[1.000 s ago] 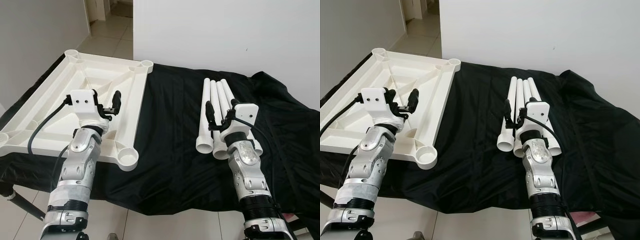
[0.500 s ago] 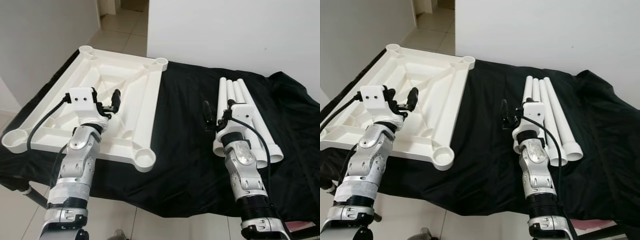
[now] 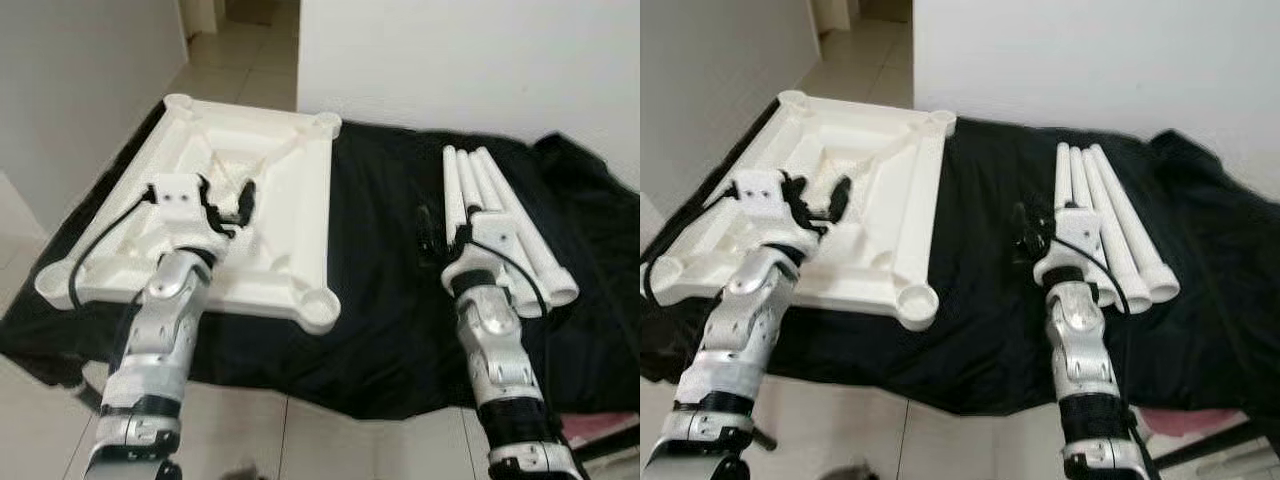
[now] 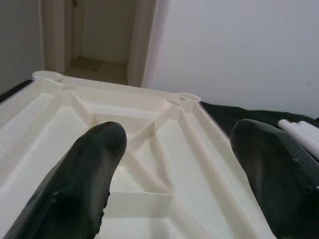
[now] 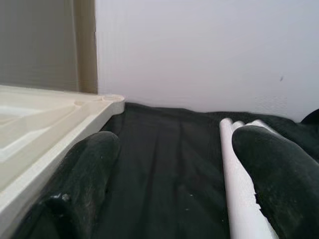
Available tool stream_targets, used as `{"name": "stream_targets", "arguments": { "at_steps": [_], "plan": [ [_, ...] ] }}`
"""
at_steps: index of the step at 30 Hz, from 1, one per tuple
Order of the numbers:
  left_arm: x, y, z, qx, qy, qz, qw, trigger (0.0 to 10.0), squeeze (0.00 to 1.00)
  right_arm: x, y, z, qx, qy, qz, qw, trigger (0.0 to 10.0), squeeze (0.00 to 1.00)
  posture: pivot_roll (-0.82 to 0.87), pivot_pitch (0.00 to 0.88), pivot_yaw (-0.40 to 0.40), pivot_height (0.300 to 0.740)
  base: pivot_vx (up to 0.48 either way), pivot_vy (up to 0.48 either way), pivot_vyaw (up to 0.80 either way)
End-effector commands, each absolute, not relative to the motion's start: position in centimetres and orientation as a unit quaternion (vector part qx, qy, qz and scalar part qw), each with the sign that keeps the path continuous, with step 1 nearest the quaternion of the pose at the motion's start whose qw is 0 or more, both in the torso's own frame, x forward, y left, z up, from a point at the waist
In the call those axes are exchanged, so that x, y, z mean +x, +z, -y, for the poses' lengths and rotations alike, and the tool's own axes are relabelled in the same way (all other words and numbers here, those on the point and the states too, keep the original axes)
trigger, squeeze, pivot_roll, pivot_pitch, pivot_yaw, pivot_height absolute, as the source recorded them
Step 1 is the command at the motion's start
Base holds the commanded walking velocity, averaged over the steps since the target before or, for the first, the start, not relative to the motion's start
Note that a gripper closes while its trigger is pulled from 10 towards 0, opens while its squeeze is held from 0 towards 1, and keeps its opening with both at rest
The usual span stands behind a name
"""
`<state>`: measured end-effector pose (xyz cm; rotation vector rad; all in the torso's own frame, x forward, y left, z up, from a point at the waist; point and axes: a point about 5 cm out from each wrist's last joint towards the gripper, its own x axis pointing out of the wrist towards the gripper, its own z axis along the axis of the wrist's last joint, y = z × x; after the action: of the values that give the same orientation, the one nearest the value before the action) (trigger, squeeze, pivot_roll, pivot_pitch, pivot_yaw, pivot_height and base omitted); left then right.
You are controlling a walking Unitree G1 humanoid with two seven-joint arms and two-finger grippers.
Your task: Building children table
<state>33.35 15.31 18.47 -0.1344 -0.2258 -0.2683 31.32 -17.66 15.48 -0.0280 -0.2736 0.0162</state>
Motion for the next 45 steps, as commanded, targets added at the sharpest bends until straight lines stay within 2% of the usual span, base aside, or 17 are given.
{"name": "stream_targets", "arguments": {
  "at_steps": [1, 10, 15, 20, 23, 27, 31, 38, 45],
  "plan": [
    [33.4, 18.4, -15.5, -0.064, -0.135, 0.108, 0.983, 10.0, 0.00, 31.4, 15.6, 17.4, -0.013, 0.012, 0.138, 0.990, 10.0, 0.00, 0.02, 0.000, -0.029, 0.740, 0.000, 0.000, 0.00],
    [33.3, 18.6, -14.7, -0.033, -0.154, 0.120, 0.980, 10.0, 0.00, 31.2, 15.4, 18.1, -0.008, -0.015, 0.136, 0.991, 10.0, 0.00, 0.00, 0.000, -0.017, 0.740, 0.000, 0.000, 0.00],
    [33.1, 18.8, -13.9, -0.046, -0.187, 0.128, 0.973, 10.0, 0.00, 31.1, 15.3, 18.9, -0.002, -0.047, 0.131, 0.990, 10.0, 0.00, 0.00, 0.000, -0.011, 0.740, 0.000, 0.000, 0.00],
    [32.4, 19.0, -12.0, -0.053, -0.272, 0.123, 0.953, 10.0, 0.00, 31.1, 14.7, 21.0, -0.001, -0.124, 0.102, 0.987, 10.0, 0.00, -0.02, 0.000, 0.009, 0.740, 0.000, 0.000, 0.00],
    [32.4, 19.0, -12.0, -0.053, -0.272, 0.123, 0.953, 10.0, 0.00, 31.1, 14.7, 21.0, -0.001, -0.124, 0.102, 0.987, 10.0, 0.00, -0.02, 0.000, 0.009, 0.740, 0.000, 0.000, 0.00],
    [31.5, 19.0, -9.9, -0.061, -0.363, 0.106, 0.924, 10.0, 0.00, 31.0, 14.1, 23.0, -0.002, -0.182, 0.069, 0.981, 10.0, 0.00, -0.05, 0.000, 0.032, 0.740, 0.000, 0.000, 0.00],
    [31.3, 19.0, -9.4, -0.063, -0.381, 0.101, 0.917, 10.0, 0.00, 31.0, 13.9, 23.4, -0.001, -0.190, 0.063, 0.980, 10.0, 0.00, -0.05, 0.004, 0.035, 0.740, 0.000, 0.000, 0.00],
    [30.1, 18.7, -8.1, -0.062, -0.434, 0.081, 0.895, 10.0, 0.00, 30.8, 13.4, 24.6, -0.016, -0.207, 0.041, 0.977, 10.0, 0.00, -0.05, 0.059, 0.047, 0.740, 0.000, 0.000, 0.00],
    [29.6, 18.6, -7.9, -0.061, -0.441, 0.068, 0.893, 10.0, 0.00, 30.8, 12.6, 25.4, -0.013, -0.224, 0.013, 0.974, 10.0, 0.00, -0.05, 0.089, 0.046, 0.740, 0.000, 0.000, 0.00]
  ]
}}
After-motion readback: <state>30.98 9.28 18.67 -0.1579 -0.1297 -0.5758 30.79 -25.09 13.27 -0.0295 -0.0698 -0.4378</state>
